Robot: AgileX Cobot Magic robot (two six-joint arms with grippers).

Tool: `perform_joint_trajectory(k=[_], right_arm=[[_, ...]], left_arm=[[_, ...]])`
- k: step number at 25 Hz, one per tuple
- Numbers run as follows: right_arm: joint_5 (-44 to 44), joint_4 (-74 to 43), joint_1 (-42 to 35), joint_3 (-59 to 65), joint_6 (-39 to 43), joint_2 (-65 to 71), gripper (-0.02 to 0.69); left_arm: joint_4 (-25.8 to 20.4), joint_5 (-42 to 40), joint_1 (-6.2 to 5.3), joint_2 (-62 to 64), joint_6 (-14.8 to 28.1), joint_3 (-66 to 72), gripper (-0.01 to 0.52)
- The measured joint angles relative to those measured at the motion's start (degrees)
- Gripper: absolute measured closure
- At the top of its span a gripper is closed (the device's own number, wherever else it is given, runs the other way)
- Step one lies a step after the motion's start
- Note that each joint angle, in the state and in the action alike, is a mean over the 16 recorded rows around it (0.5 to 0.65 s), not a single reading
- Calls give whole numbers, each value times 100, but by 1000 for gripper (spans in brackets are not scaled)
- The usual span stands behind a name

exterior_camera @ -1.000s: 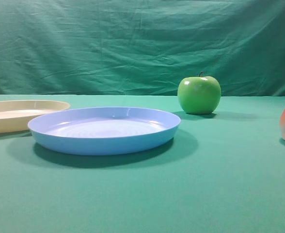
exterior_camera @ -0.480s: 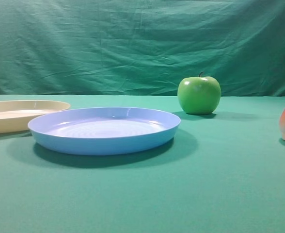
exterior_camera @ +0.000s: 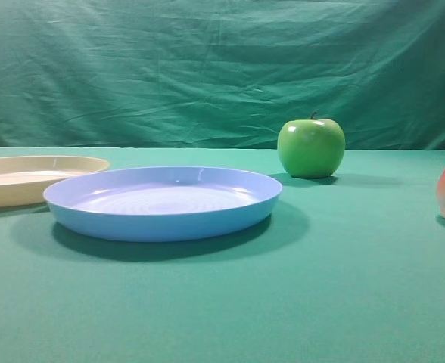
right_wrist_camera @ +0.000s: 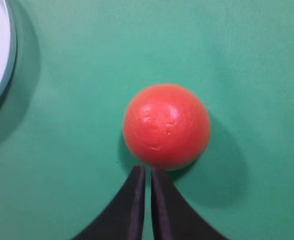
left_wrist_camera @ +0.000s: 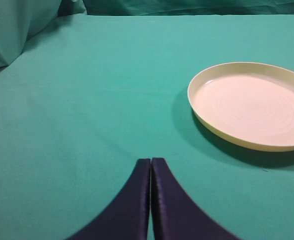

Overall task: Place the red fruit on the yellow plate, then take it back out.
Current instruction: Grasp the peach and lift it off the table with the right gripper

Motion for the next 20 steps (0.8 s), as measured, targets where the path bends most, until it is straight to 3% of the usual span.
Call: perform_joint_trajectory(k=[12, 15, 20], right_arm=[[-128, -72, 105, -3, -217, 304, 67], [-280, -75, 155, -3, -229, 519, 11], [-649, -90, 245, -4, -278, 1011, -5]], left_arm=[[0, 0, 0, 0, 0, 0, 514], [0, 0, 0, 0, 0, 0, 514], [0, 0, 0, 0, 0, 0, 514]])
